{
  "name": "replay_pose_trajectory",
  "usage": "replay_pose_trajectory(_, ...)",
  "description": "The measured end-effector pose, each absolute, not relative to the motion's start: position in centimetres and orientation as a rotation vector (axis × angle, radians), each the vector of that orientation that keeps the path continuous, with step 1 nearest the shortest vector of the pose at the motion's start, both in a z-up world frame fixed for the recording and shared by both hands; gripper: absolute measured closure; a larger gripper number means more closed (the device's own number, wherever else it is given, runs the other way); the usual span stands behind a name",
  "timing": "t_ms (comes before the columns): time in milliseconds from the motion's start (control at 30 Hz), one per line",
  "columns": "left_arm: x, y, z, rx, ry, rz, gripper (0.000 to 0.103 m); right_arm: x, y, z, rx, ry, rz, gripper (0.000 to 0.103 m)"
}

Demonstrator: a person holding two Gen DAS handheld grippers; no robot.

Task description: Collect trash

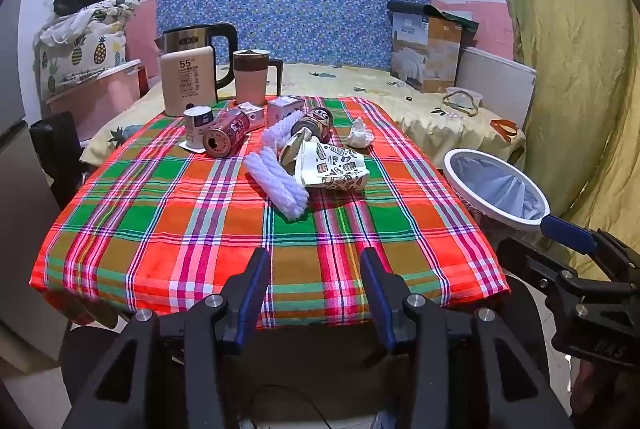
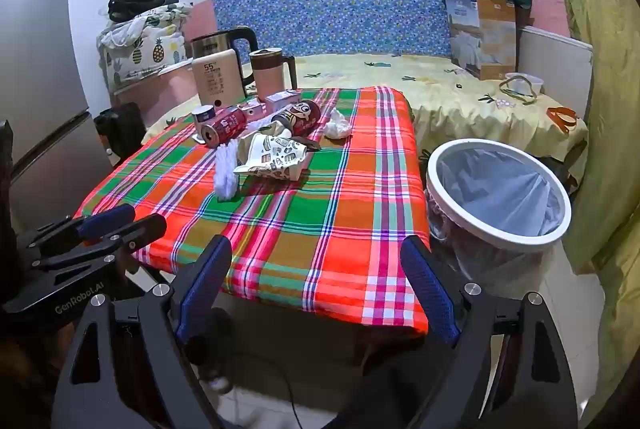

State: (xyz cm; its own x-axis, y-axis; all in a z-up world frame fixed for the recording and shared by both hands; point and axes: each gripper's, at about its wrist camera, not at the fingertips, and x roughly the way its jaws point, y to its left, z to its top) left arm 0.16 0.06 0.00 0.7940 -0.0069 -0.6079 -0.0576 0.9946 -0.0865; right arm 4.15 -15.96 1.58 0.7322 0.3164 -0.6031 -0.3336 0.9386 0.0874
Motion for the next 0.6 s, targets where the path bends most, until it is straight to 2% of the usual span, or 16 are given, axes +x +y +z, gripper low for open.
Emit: replay_pose_trajectory(600, 0.38, -0.11, -0.26, -0.096, 0.646, 0.027, 0.057, 4.13, -15.75, 1.42, -0.028, 0.666, 0.362, 0.016)
